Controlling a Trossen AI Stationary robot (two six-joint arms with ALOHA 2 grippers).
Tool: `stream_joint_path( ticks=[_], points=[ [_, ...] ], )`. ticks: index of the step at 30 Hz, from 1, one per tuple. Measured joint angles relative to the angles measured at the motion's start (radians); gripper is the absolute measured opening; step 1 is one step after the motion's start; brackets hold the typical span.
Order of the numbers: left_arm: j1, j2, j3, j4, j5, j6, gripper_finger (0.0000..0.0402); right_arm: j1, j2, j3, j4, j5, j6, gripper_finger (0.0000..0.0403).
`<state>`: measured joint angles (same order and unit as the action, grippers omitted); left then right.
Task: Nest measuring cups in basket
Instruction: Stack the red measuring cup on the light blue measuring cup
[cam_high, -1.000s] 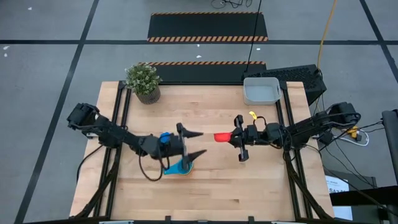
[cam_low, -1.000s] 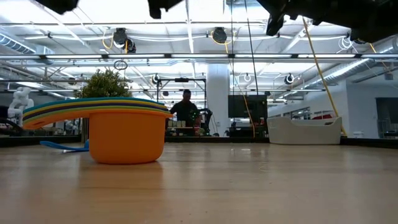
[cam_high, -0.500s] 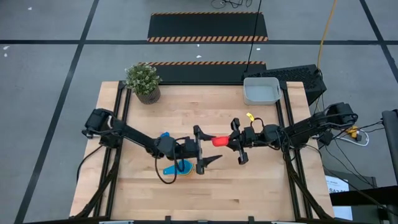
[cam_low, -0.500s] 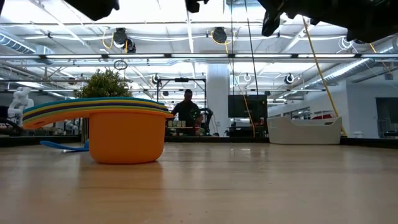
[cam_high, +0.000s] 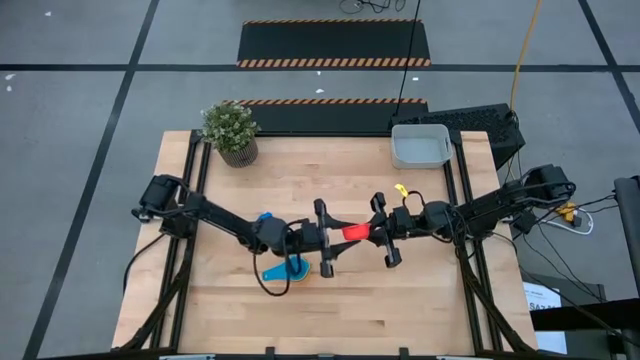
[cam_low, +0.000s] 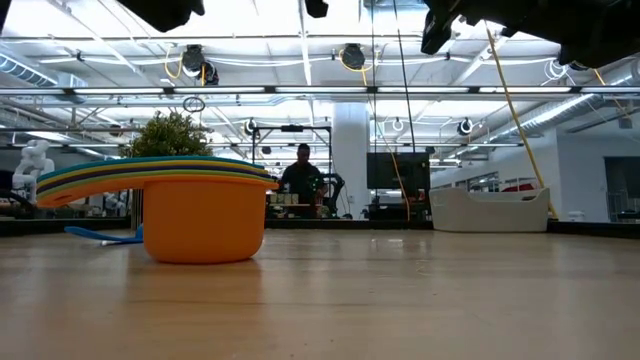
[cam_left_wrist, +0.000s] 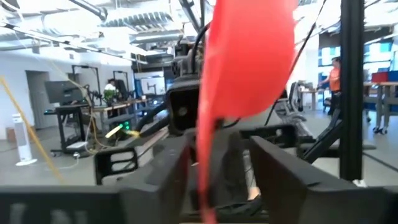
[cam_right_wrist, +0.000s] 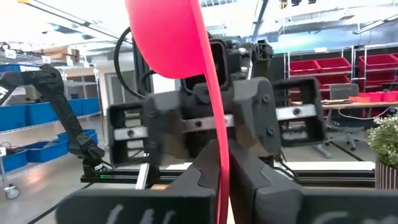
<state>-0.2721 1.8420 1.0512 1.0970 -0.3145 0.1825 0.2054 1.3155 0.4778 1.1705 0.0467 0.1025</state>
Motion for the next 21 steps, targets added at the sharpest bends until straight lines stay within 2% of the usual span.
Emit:
stream_joint_path(
  ticks=[7, 12, 16, 18, 21],
  points=[
    [0.003, 0.000, 0.000, -0.009, -0.001, 0.039, 0.0016, 0.001, 0.000, 0.000, -0.027, -0.007, -0.017, 0.0011],
    [0.004, -0.006, 0.000, -0.046, -0.003, 0.050, 0.0014, 0.012, 0.000, 0.000, -0.053, 0.006, -0.064, 0.0022],
    [-0.002, -0.032, -0.001, -0.116, -0.016, 0.073, 0.0007, 0.028, -0.017, 0.000, -0.094, 0.053, -0.099, 0.0055],
    [-0.008, -0.052, -0.001, -0.171, -0.057, 0.086, 0.0008, 0.028, -0.038, 0.000, -0.152, 0.090, -0.099, 0.0076],
    [-0.021, -0.102, 0.000, -0.323, -0.174, 0.114, 0.0007, 0.027, -0.088, 0.000, -0.312, 0.158, -0.100, 0.0109]
  ],
)
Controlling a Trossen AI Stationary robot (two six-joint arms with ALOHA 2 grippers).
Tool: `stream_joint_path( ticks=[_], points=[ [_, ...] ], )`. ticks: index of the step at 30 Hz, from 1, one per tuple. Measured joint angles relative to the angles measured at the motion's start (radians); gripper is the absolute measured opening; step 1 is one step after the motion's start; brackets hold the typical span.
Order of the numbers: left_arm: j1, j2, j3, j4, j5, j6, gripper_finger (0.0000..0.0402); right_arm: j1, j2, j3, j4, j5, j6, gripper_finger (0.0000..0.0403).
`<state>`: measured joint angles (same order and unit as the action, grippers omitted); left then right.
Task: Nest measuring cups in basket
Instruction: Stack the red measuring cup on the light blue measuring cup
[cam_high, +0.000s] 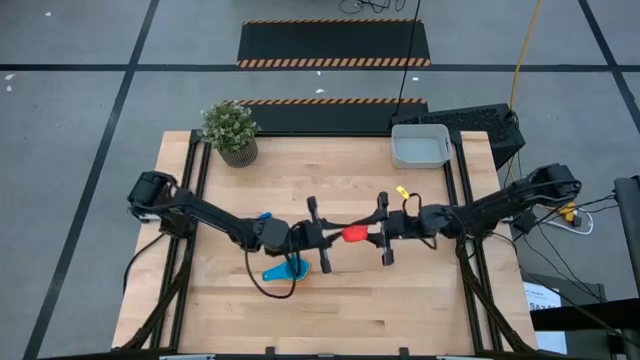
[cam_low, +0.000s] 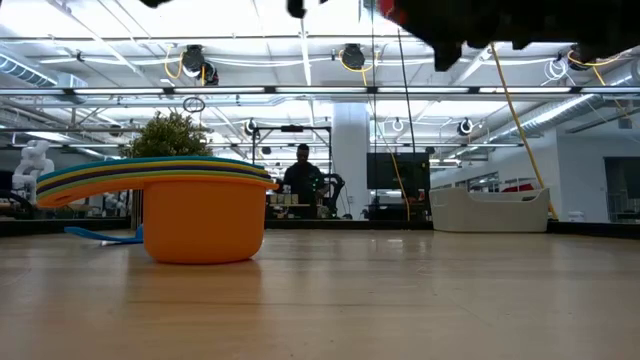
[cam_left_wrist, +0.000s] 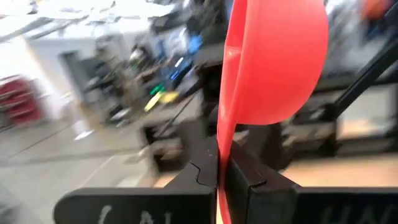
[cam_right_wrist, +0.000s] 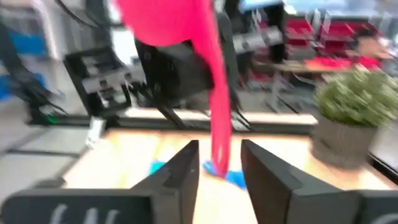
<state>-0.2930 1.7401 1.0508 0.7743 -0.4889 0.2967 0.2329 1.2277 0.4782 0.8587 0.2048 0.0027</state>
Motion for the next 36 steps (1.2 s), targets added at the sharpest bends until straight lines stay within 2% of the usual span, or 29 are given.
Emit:
stream_joint_path(
  ticks=[4, 6, 10, 12, 16, 22, 24, 30, 34, 36],
  points=[
    [-0.017, -0.061, 0.000, -0.230, -0.223, 0.000, 0.0006, 0.000, -0.068, 0.004, -0.192, 0.100, -0.007, 0.0145],
    [-0.022, -0.078, 0.000, -0.337, -0.333, -0.030, 0.0007, 0.000, -0.092, 0.024, -0.296, 0.184, -0.024, 0.0156],
    [-0.013, -0.088, 0.000, -0.507, -0.470, -0.103, 0.0008, 0.021, -0.075, 0.126, -0.565, 0.361, -0.033, 0.0161],
    [0.002, -0.088, 0.000, -0.560, -0.478, -0.133, 0.0008, 0.033, -0.031, 0.183, -0.651, 0.404, -0.041, 0.0161],
    [0.034, -0.084, 0.000, -0.648, -0.446, -0.199, 0.0009, 0.059, 0.058, 0.268, -0.656, 0.434, -0.150, 0.0161],
    [0.044, -0.083, 0.000, -0.803, -0.400, -0.268, 0.0009, 0.111, 0.119, 0.319, -0.635, 0.682, -0.396, 0.0161],
    [0.047, -0.082, -0.001, -0.849, -0.399, -0.293, 0.0009, 0.119, 0.118, 0.320, -0.606, 0.714, -0.450, 0.0161],
    [0.059, -0.055, -0.001, -0.923, -0.360, -0.302, 0.0010, 0.113, 0.124, 0.319, -0.531, 0.640, -0.493, 0.0143],
    [0.059, -0.020, -0.002, -0.909, -0.357, -0.253, 0.0010, 0.090, 0.161, 0.319, -0.525, 0.557, -0.494, 0.0119],
    [0.059, -0.006, -0.001, -0.911, -0.353, -0.230, 0.0010, 0.083, 0.183, 0.319, -0.515, 0.550, -0.495, 0.0110]
  ],
)
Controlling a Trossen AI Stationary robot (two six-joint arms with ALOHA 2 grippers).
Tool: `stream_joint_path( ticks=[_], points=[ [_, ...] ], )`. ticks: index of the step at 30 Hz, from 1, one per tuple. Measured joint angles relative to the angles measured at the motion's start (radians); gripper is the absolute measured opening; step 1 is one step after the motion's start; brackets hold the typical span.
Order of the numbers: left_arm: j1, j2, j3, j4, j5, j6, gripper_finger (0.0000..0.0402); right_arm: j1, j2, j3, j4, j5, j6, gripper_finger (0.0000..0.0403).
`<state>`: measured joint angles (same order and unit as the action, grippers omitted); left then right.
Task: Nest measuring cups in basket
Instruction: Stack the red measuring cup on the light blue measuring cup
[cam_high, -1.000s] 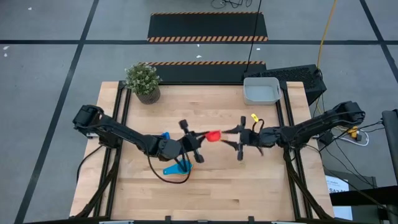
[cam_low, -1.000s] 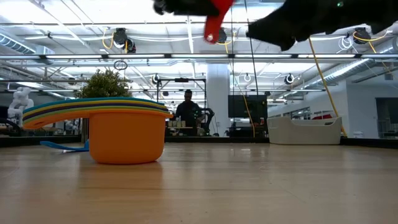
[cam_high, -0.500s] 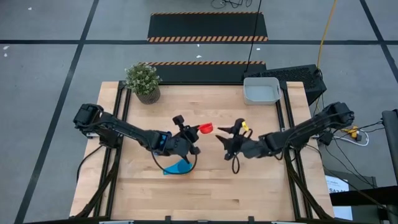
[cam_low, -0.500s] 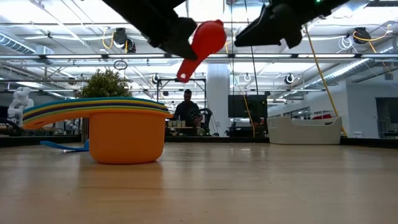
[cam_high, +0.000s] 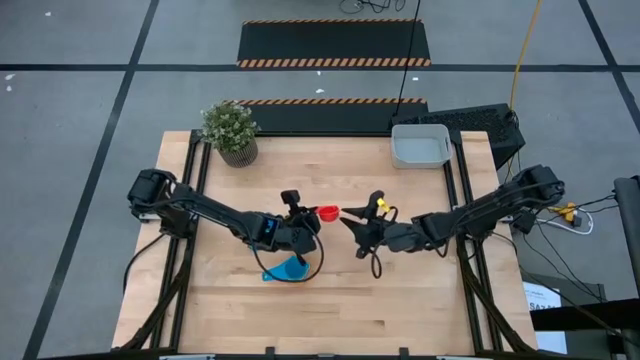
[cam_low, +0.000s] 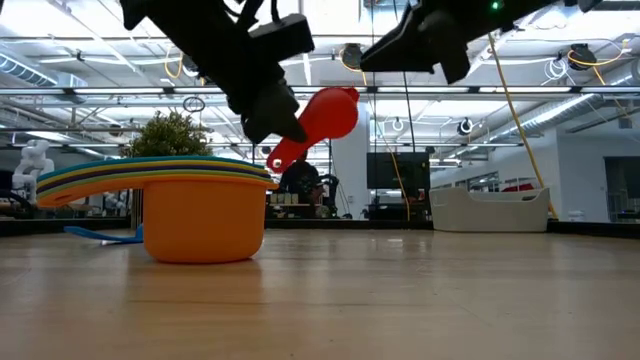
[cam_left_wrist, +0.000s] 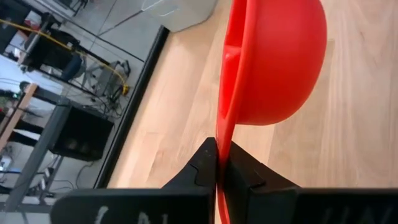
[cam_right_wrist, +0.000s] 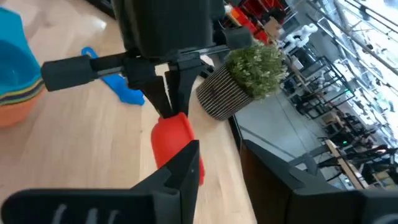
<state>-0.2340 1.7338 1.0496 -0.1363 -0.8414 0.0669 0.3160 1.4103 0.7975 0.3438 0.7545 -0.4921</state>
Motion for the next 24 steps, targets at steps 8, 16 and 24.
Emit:
stream_joint_path(
  ticks=[8, 16, 24],
  points=[
    [0.006, 0.008, 0.000, 0.008, -0.001, 0.003, 0.0010, -0.017, 0.093, -0.001, 0.076, 0.004, -0.057, 0.0109],
    [0.006, 0.008, 0.000, 0.004, -0.001, 0.005, 0.0010, -0.040, 0.110, -0.001, 0.085, 0.008, -0.048, 0.0120],
    [0.006, 0.009, 0.000, 0.003, -0.004, 0.006, 0.0010, -0.052, 0.109, -0.001, 0.065, 0.002, -0.031, 0.0103]
  ],
)
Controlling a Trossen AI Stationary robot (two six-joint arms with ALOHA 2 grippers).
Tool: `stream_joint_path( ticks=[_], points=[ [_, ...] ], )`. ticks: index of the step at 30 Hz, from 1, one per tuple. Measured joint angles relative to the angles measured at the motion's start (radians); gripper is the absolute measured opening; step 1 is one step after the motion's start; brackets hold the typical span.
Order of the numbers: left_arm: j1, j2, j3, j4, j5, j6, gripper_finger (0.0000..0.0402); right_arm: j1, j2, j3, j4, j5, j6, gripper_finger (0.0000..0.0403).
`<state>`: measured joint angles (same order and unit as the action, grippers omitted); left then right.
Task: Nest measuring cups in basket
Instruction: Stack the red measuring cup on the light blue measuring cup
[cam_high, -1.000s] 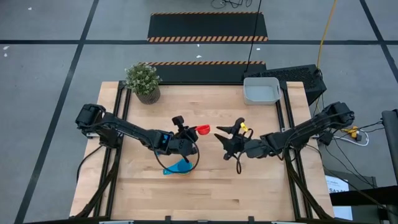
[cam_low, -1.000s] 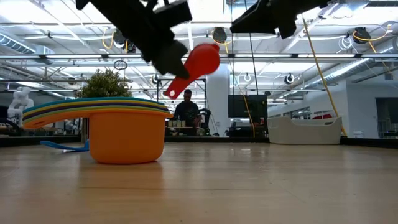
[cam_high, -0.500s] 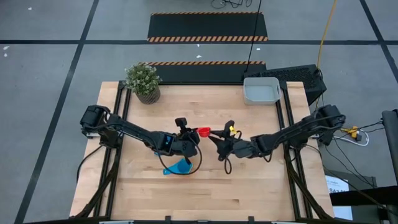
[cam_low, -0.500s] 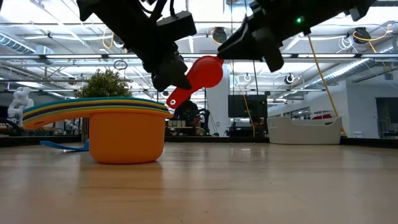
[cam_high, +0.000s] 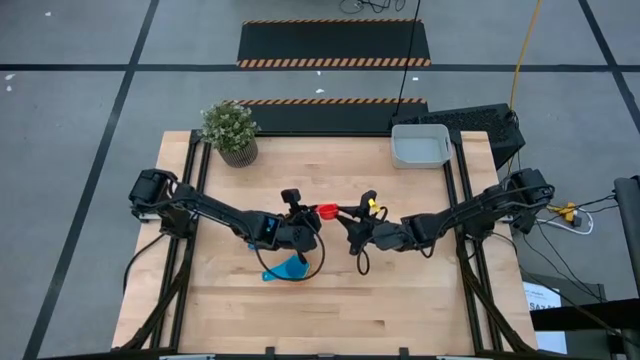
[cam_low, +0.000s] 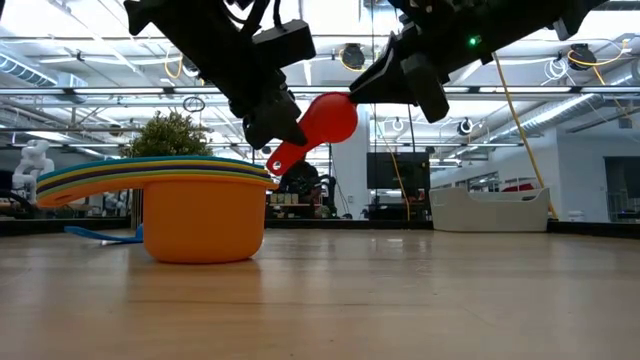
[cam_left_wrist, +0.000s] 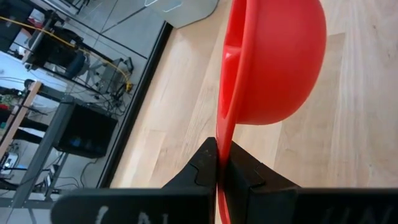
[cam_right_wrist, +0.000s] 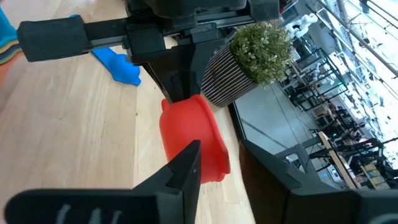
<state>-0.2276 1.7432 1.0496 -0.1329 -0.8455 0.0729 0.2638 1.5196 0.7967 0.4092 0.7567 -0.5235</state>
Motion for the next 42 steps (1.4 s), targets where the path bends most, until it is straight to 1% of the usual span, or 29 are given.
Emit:
stream_joint_path(
  ticks=[5, 11, 16, 20, 26, 30, 35, 42],
  points=[
    [0.000, 0.000, 0.000, 0.001, -0.001, 0.000, 0.0010, 0.000, 0.000, 0.000, -0.002, -0.002, 0.006, 0.0076],
    [-0.002, 0.000, 0.000, 0.002, 0.000, 0.031, 0.0010, 0.000, 0.000, 0.000, -0.003, -0.004, 0.006, 0.0034],
    [-0.010, 0.000, 0.000, -0.004, 0.000, 0.074, 0.0010, -0.001, 0.000, -0.001, -0.008, -0.060, 0.006, 0.0011],
    [-0.018, 0.001, 0.000, -0.007, -0.001, 0.091, 0.0010, -0.002, 0.000, -0.001, -0.040, -0.101, -0.010, 0.0019],
    [-0.017, 0.001, 0.000, -0.006, -0.003, 0.091, 0.0010, -0.008, -0.001, -0.001, -0.050, -0.103, -0.012, 0.0060],
    [-0.017, 0.001, 0.000, -0.005, -0.004, 0.091, 0.0010, -0.008, -0.001, -0.001, -0.052, -0.102, -0.012, 0.0073],
    [-0.017, 0.001, 0.000, -0.004, -0.005, 0.091, 0.0010, -0.009, -0.001, -0.001, -0.055, -0.103, -0.012, 0.0067],
    [-0.017, 0.001, 0.000, -0.003, -0.008, 0.090, 0.0010, -0.009, -0.001, -0.001, -0.055, -0.104, -0.002, 0.0029]
  ],
)
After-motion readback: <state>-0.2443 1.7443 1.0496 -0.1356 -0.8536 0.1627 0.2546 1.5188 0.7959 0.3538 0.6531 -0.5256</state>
